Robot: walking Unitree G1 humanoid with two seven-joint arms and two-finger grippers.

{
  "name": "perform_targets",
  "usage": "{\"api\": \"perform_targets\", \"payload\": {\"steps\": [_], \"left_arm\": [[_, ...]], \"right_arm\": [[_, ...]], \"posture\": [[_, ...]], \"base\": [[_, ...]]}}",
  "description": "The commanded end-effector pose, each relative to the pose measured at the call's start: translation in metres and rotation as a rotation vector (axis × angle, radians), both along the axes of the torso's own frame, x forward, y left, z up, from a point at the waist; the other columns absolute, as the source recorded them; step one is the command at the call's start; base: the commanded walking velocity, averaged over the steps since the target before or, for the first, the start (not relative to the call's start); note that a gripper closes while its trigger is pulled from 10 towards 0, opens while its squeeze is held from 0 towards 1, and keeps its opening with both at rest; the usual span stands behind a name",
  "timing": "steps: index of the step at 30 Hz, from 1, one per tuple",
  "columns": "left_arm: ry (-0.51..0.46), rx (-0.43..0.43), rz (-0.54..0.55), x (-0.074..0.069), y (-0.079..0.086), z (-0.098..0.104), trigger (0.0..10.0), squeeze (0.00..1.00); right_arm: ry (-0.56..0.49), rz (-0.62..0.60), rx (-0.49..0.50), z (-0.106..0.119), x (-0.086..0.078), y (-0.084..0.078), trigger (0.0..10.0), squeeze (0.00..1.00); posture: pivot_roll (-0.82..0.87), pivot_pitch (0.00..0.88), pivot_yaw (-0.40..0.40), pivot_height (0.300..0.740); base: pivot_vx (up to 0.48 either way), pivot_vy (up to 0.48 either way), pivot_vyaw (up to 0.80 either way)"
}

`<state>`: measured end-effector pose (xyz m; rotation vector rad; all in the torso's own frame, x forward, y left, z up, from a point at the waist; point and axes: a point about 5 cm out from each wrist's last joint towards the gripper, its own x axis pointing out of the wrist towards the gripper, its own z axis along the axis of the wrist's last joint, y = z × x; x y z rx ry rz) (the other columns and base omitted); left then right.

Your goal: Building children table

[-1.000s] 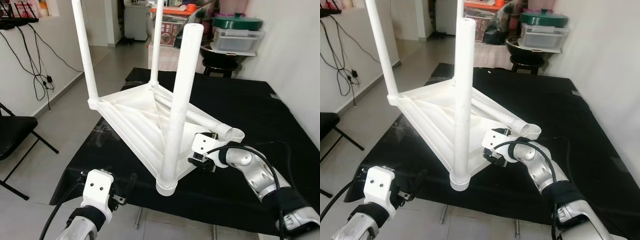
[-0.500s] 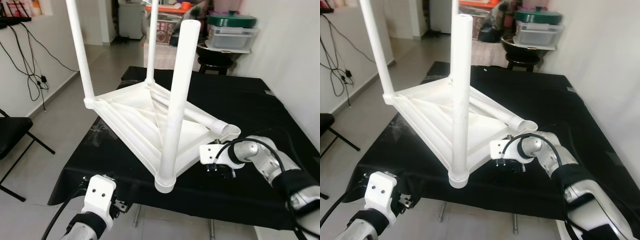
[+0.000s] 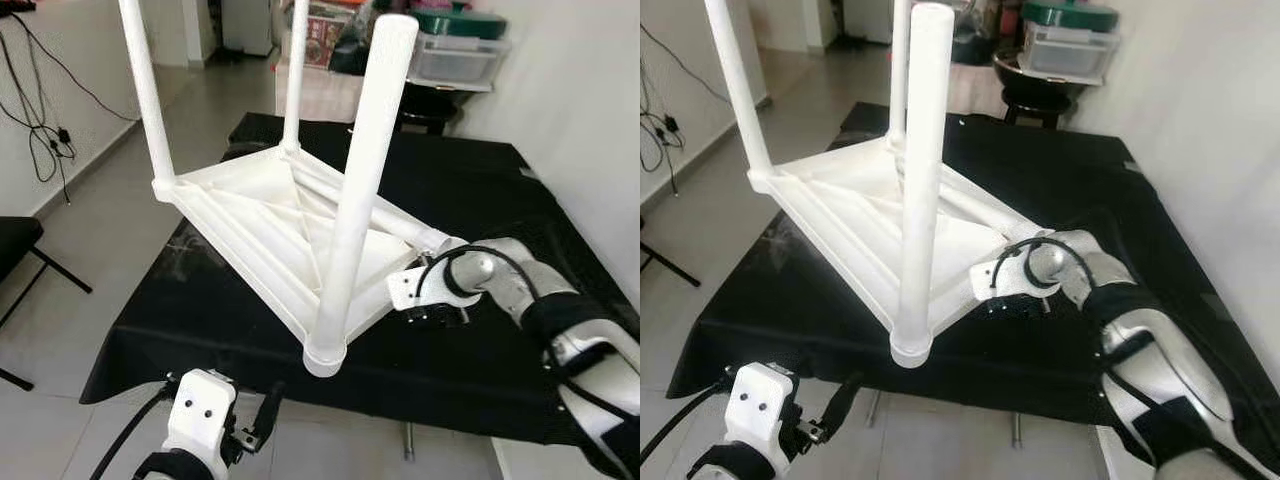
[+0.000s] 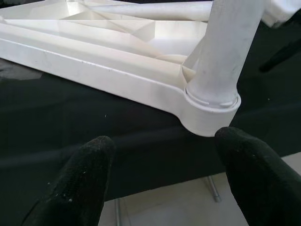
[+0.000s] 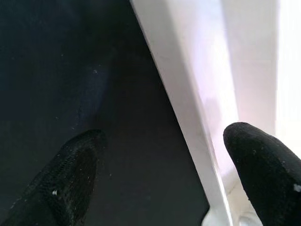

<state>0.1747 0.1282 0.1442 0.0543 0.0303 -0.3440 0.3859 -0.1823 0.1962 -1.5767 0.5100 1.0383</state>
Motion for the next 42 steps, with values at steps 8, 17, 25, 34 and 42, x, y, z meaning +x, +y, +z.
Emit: {"api": "perform_targets", "payload": {"steps": [8,17,25,34,42], "left_arm": [[0.033,-0.010,-0.008,-0.007,-0.004,0.000,10.0,0.00],[0.038,-0.021,-0.002,-0.010,-0.006,0.002,10.0,0.00],[0.039,-0.022,0.001,-0.009,-0.006,0.002,10.0,0.00],[0.039,-0.015,0.001,-0.007,-0.006,0.002,10.0,0.00],[0.037,-0.010,-0.004,-0.003,-0.004,0.001,10.0,0.00]], "right_arm": [[-0.065,0.081,-0.049,0.002,0.007,0.024,10.0,0.00],[0.035,0.160,-0.170,-0.001,0.003,0.030,0.0,0.00],[0.080,0.157,-0.206,0.000,0.001,0.020,0.0,0.00],[0.173,0.136,-0.188,0.003,-0.006,-0.001,0.0,0.00],[0.282,0.099,-0.123,-0.001,-0.017,-0.024,0.0,0.00]], "posture": [[0.05,0.190,-0.136,0.740],[0.05,0.203,-0.151,0.740],[0.04,0.197,-0.152,0.740],[0.04,0.186,-0.147,0.740],[0.03,0.171,-0.132,0.740]], "base": [[0.000,0.000,0.00],[0.000,0.000,0.00],[0.000,0.000,0.00],[0.000,0.000,0.00],[0.000,0.000,0.00]]}}
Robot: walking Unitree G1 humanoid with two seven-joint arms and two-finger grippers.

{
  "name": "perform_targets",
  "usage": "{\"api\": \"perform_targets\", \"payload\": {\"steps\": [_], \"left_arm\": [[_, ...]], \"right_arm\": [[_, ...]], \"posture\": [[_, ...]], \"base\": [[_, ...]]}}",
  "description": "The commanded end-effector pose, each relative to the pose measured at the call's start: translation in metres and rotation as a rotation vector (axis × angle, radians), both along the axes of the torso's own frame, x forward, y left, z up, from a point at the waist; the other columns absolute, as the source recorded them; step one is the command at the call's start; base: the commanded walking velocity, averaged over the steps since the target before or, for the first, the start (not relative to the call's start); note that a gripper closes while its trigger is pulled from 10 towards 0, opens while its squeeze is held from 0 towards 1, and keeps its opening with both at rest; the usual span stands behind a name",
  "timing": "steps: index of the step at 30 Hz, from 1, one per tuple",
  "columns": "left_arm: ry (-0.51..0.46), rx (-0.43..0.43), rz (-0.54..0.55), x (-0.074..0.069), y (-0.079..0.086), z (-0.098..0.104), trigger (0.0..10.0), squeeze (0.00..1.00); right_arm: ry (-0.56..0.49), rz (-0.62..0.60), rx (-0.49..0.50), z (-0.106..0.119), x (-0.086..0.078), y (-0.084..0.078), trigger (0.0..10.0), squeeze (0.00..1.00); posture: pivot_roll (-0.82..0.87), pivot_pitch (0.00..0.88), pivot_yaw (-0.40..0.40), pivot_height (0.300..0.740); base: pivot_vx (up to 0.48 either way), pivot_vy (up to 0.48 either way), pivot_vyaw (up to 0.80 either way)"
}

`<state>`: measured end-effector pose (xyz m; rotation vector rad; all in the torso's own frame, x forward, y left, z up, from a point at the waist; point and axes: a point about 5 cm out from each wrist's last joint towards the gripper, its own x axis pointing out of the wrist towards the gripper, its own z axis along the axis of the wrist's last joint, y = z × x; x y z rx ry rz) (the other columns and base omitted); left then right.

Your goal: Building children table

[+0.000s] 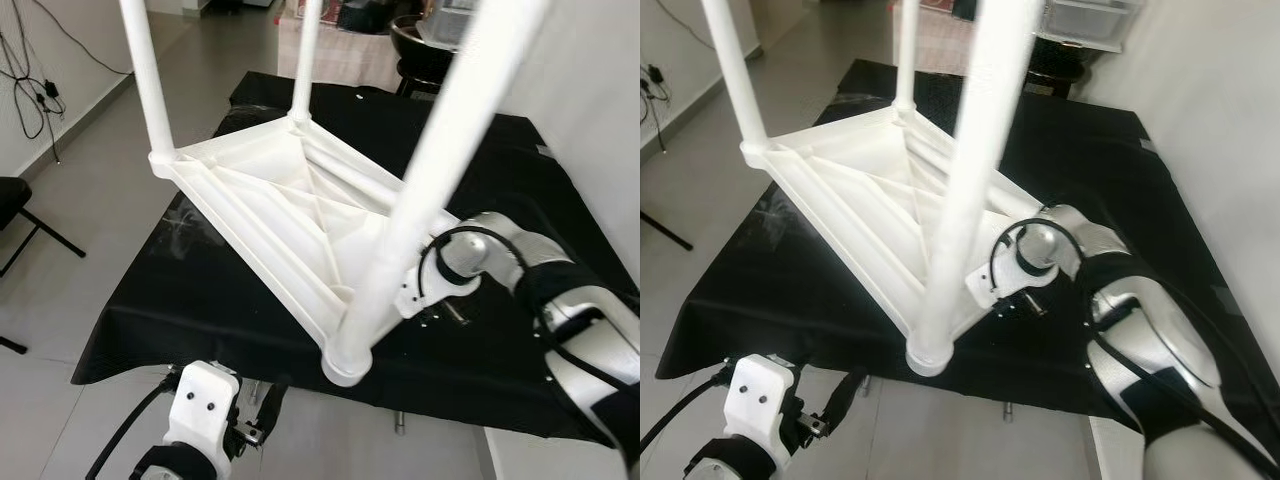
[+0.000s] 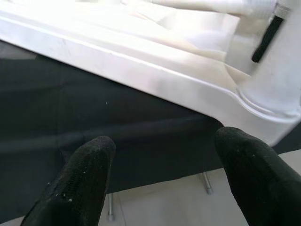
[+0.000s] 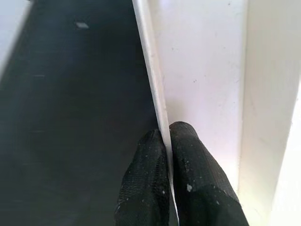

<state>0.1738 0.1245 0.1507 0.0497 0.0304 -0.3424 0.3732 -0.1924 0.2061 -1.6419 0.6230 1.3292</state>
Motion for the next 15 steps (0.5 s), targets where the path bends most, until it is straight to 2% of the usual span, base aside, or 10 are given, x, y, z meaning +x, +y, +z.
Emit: {"api": "perform_targets", "payload": {"steps": [1,4,5,6,7,10,11,14,15], "left_arm": [[0.036,-0.004,-0.010,-0.002,-0.001,-0.006,10.0,0.00],[0.035,0.000,-0.015,0.000,-0.001,-0.007,10.0,0.00],[0.034,0.003,-0.016,0.001,0.001,-0.007,10.0,0.00],[0.034,0.003,-0.016,0.001,0.001,-0.007,10.0,0.00],[0.033,0.004,-0.016,0.002,0.002,-0.007,10.0,0.00],[0.031,0.006,-0.018,0.003,0.002,-0.007,10.0,0.00],[0.030,0.008,-0.020,0.004,0.002,-0.007,10.0,0.00],[0.029,0.009,-0.021,0.004,0.002,-0.007,10.0,0.00],[0.028,0.009,-0.022,0.004,0.002,-0.007,10.0,0.00]], "right_arm": [[0.086,-0.069,0.005,-0.013,-0.009,-0.020,0.0,0.00],[0.133,-0.085,0.022,-0.017,-0.015,-0.027,0.0,0.00],[0.209,-0.096,0.049,-0.020,-0.023,-0.032,0.0,0.00],[0.209,-0.096,0.049,-0.020,-0.023,-0.032,0.0,0.00],[0.278,-0.094,0.093,-0.022,-0.030,-0.033,0.0,0.00],[0.333,-0.080,0.150,-0.023,-0.038,-0.026,0.0,0.00],[0.376,-0.061,0.209,-0.025,-0.044,-0.017,0.0,0.00],[0.388,-0.049,0.245,-0.026,-0.046,-0.011,0.0,0.00],[0.380,-0.046,0.293,-0.028,-0.045,-0.002,0.0,0.00]], "posture": [[0.02,0.165,-0.123,0.740],[0.02,0.159,-0.120,0.740],[0.02,0.156,-0.117,0.740],[0.02,0.156,-0.117,0.740],[0.02,0.156,-0.117,0.740],[0.02,0.149,-0.114,0.740],[0.02,0.147,-0.113,0.740],[0.02,0.143,-0.114,0.740],[0.02,0.142,-0.114,0.740]], "base": [[0.000,0.000,0.00],[0.000,0.000,0.00],[0.000,0.000,0.00],[0.000,0.000,0.00],[0.000,0.000,0.00],[0.000,0.000,0.00],[0.000,0.000,0.00],[0.000,0.000,0.00],[0.000,0.000,0.00]]}}
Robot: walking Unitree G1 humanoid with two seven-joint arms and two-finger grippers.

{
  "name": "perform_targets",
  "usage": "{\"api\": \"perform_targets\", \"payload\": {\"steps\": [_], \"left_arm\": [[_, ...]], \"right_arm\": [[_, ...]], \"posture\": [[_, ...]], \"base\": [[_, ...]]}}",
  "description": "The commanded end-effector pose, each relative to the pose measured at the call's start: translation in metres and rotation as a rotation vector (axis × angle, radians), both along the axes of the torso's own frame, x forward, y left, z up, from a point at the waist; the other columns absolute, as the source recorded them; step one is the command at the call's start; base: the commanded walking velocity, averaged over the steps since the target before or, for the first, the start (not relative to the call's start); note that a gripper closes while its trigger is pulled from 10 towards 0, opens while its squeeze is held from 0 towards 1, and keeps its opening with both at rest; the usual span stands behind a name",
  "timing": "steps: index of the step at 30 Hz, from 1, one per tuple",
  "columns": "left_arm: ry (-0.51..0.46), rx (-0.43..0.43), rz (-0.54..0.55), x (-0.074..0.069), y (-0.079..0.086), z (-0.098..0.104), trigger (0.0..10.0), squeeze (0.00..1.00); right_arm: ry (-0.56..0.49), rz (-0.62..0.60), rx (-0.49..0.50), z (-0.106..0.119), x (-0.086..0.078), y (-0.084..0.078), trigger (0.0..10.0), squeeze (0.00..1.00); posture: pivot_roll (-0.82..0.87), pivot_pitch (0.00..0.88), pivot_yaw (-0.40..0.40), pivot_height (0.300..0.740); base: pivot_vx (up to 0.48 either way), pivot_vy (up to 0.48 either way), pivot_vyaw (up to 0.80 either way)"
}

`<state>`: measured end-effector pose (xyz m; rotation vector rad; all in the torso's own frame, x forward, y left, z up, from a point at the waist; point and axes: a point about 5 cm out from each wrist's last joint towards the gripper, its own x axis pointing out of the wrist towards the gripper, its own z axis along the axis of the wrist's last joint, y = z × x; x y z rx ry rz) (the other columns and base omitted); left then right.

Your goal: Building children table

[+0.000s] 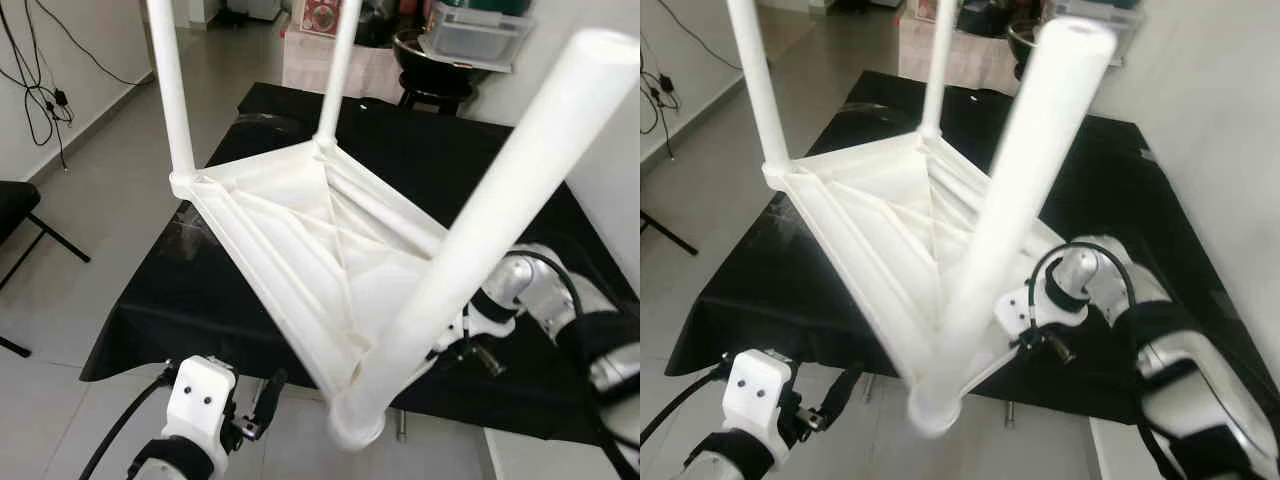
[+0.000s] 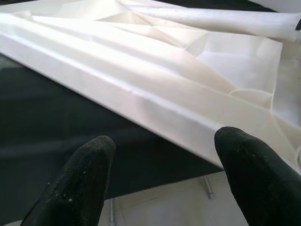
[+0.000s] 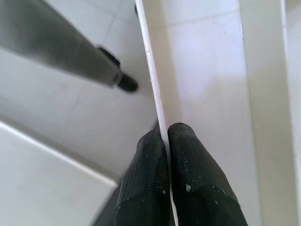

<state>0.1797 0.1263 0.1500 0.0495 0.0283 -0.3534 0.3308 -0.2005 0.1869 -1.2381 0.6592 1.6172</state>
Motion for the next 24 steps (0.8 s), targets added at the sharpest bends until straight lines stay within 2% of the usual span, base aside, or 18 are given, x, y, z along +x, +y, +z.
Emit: {"api": "perform_targets", "payload": {"steps": [1,2,4,7,8,9,10,11,15,19,24], "left_arm": [[0.029,0.010,-0.011,-0.001,0.000,-0.006,10.0,0.00],[0.029,0.010,-0.011,-0.001,0.000,-0.006,10.0,0.00],[0.029,0.011,-0.009,-0.001,-0.001,-0.006,10.0,0.00],[0.029,0.012,-0.008,-0.001,-0.001,-0.006,10.0,0.00],[0.028,0.012,-0.008,-0.001,-0.001,-0.006,10.0,0.00],[0.027,0.011,-0.011,-0.001,-0.002,-0.006,10.0,0.00],[0.027,0.011,-0.011,-0.001,-0.002,-0.006,10.0,0.00],[0.027,0.009,-0.012,-0.001,-0.002,-0.006,10.0,0.00],[0.027,0.008,-0.012,-0.001,-0.002,-0.006,10.0,0.00],[0.027,0.005,-0.011,-0.001,-0.003,-0.006,10.0,0.00],[0.026,0.003,-0.009,-0.001,-0.003,-0.006,10.0,0.00]], "right_arm": [[0.035,-0.039,0.094,-0.009,-0.002,0.012,0.0,0.00],[0.035,-0.039,0.094,-0.009,-0.002,0.012,0.0,0.00],[-0.019,-0.074,0.153,-0.012,0.005,0.025,0.0,0.00],[-0.066,-0.119,0.185,-0.014,0.012,0.032,0.0,0.00],[-0.106,-0.167,0.214,-0.015,0.017,0.041,0.0,0.00],[-0.161,-0.278,0.280,-0.015,0.027,0.057,0.0,0.00],[-0.161,-0.278,0.280,-0.015,0.027,0.057,0.0,0.00],[-0.166,-0.335,0.310,-0.013,0.026,0.062,0.0,0.00],[-0.172,-0.371,0.322,-0.012,0.025,0.067,0.0,0.00],[-0.185,-0.490,0.363,-0.010,0.029,0.077,0.0,0.00],[-0.181,-0.515,0.394,-0.009,0.029,0.083,0.0,0.00]], "posture": [[0.02,0.141,-0.114,0.740],[0.02,0.141,-0.114,0.740],[0.03,0.140,-0.114,0.740],[0.02,0.141,-0.115,0.740],[0.03,0.139,-0.115,0.740],[0.03,0.140,-0.116,0.740],[0.03,0.140,-0.116,0.740],[0.03,0.140,-0.116,0.740],[0.03,0.141,-0.118,0.740],[0.02,0.141,-0.120,0.740],[0.02,0.141,-0.119,0.740]], "base": [[0.000,0.000,0.00],[0.000,0.000,0.00],[0.000,0.000,0.00],[0.000,0.000,0.00],[0.000,0.000,0.00],[0.000,0.000,0.00],[0.000,0.000,0.00],[0.000,0.000,0.00],[0.000,0.000,0.00],[0.000,0.000,0.00],[0.000,0.000,0.00]]}}
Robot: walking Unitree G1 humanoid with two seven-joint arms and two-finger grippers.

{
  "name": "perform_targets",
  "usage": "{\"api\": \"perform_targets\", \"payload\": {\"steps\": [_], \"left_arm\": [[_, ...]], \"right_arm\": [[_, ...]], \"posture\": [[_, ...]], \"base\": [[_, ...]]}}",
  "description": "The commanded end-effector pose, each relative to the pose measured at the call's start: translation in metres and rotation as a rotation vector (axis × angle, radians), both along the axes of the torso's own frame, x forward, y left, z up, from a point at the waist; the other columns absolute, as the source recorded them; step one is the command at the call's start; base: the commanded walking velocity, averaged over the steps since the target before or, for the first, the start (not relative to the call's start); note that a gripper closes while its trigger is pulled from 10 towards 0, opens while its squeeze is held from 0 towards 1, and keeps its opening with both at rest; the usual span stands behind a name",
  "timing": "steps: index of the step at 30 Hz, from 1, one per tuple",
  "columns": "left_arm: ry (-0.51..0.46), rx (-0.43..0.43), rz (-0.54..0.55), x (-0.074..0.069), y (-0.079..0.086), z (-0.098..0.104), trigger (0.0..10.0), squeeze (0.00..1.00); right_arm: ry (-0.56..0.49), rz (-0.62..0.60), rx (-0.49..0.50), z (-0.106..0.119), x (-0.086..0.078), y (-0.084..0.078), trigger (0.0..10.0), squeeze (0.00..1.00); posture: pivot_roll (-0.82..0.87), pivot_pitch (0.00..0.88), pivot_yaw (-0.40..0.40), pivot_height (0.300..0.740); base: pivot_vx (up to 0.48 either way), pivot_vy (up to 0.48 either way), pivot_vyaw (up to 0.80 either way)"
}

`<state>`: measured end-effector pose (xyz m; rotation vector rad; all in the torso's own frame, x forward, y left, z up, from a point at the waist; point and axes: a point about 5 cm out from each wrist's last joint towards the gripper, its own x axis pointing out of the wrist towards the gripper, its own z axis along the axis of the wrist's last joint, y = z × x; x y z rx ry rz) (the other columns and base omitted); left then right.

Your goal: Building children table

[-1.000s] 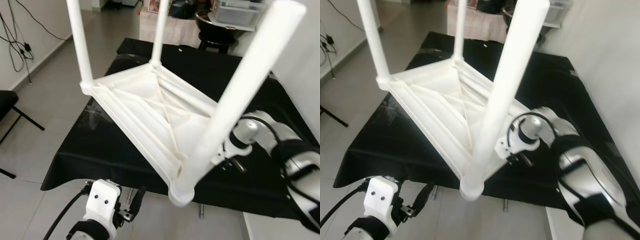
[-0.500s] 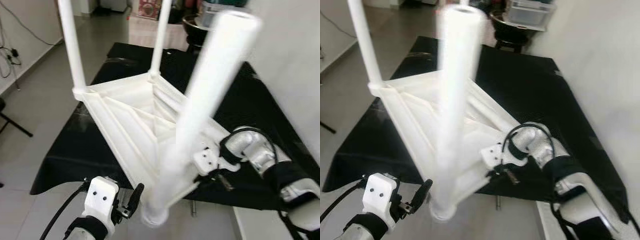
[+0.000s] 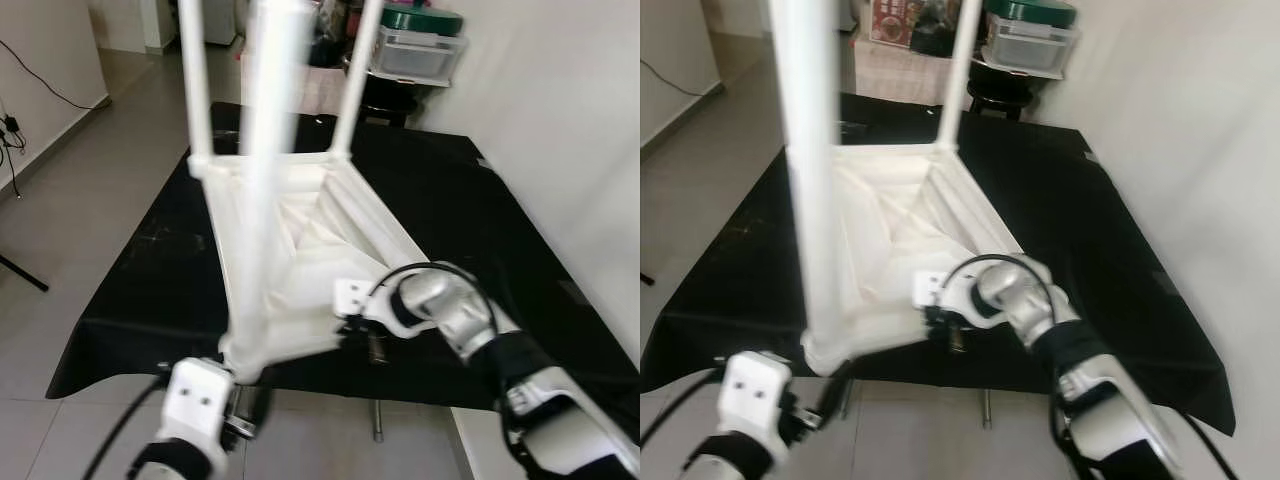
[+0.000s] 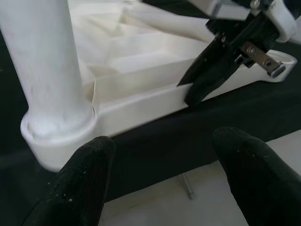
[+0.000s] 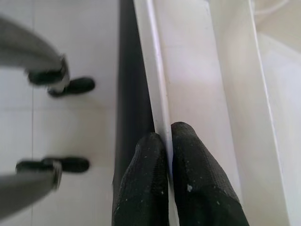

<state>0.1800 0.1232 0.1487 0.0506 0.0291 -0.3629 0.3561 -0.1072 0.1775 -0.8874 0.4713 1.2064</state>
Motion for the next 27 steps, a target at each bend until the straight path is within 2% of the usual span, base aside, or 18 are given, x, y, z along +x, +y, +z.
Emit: {"api": "perform_targets", "payload": {"steps": [1,2,4,5,6,7,8,9,10,13,17,21,23,25,26,27], "left_arm": [[0.025,0.002,0.001,-0.001,0.000,-0.004,10.0,0.00],[0.025,0.002,0.001,-0.001,0.000,-0.004,10.0,0.00],[0.024,0.001,0.000,0.000,0.000,-0.004,10.0,0.00],[0.024,0.001,0.000,0.000,0.000,-0.004,10.0,0.00],[0.024,0.001,0.000,0.000,0.001,-0.004,10.0,0.00],[0.024,0.000,0.000,0.000,0.001,-0.005,10.0,0.00],[0.024,0.000,0.000,0.000,0.001,-0.005,10.0,0.00],[0.022,0.000,0.001,0.001,0.001,-0.005,10.0,0.00],[0.022,0.000,0.001,0.001,0.001,-0.005,10.0,0.00],[0.022,0.001,0.001,0.001,0.000,-0.005,10.0,0.00],[0.022,0.001,0.001,0.001,0.000,-0.005,10.0,0.00],[0.022,0.001,0.000,0.001,0.000,-0.005,10.0,0.00],[0.022,0.000,0.001,0.001,0.000,-0.005,10.0,0.00],[0.022,0.000,0.001,0.001,0.000,-0.005,10.0,0.00],[0.022,-0.001,0.001,0.001,0.000,-0.005,10.0,0.00],[0.022,-0.001,0.001,0.001,0.000,-0.005,10.0,0.00]], "right_arm": [[-0.013,-0.096,0.062,0.001,0.003,-0.008,0.0,0.00],[-0.013,-0.096,0.062,0.001,0.003,-0.008,0.0,0.00],[-0.054,-0.078,0.154,0.008,0.003,0.011,0.0,0.00],[-0.054,-0.078,0.154,0.008,0.003,0.011,0.0,0.00],[-0.074,-0.060,0.205,0.012,0.002,0.021,0.6,0.00],[-0.101,-0.045,0.265,0.017,0.001,0.033,4.7,0.00],[-0.101,-0.045,0.265,0.017,0.001,0.033,4.7,0.00],[-0.124,-0.013,0.346,0.023,-0.005,0.051,10.0,0.00],[-0.124,-0.013,0.346,0.023,-0.005,0.051,10.0,0.00],[-0.133,0.047,0.428,0.026,-0.018,0.078,10.0,0.00],[-0.146,0.060,0.440,0.025,-0.023,0.090,10.0,0.00],[-0.165,0.058,0.436,0.025,-0.023,0.094,10.0,0.00],[-0.240,0.047,0.411,0.025,-0.019,0.096,10.0,0.00],[-0.258,0.034,0.408,0.026,-0.017,0.094,10.0,0.00],[-0.298,0.011,0.391,0.027,-0.012,0.089,10.0,1.00],[-0.298,0.011,0.391,0.027,-0.012,0.089,10.0,1.00]], "posture": [[0.02,0.141,-0.119,0.740],[0.02,0.141,-0.119,0.740],[0.02,0.138,-0.118,0.740],[0.02,0.138,-0.118,0.740],[0.02,0.138,-0.118,0.740],[0.02,0.136,-0.118,0.740],[0.02,0.136,-0.118,0.740],[0.02,0.135,-0.118,0.740],[0.02,0.135,-0.118,0.740],[0.02,0.135,-0.117,0.740],[0.02,0.135,-0.117,0.740],[0.02,0.134,-0.118,0.740],[0.02,0.134,-0.118,0.740],[0.02,0.134,-0.117,0.740],[0.01,0.133,-0.115,0.740],[0.01,0.133,-0.115,0.740]], "base": [[0.000,0.000,0.00],[0.000,0.000,0.00],[0.000,0.000,0.00],[0.000,0.000,0.00],[0.000,0.000,0.00],[0.000,0.000,0.00],[0.000,0.000,0.00],[0.000,0.000,0.00],[0.000,0.000,0.00],[0.000,0.000,0.00],[0.000,0.000,0.00],[0.000,0.000,0.00],[0.000,0.000,0.00],[0.000,0.000,0.00],[0.000,0.000,0.00],[0.000,0.000,0.00]]}}
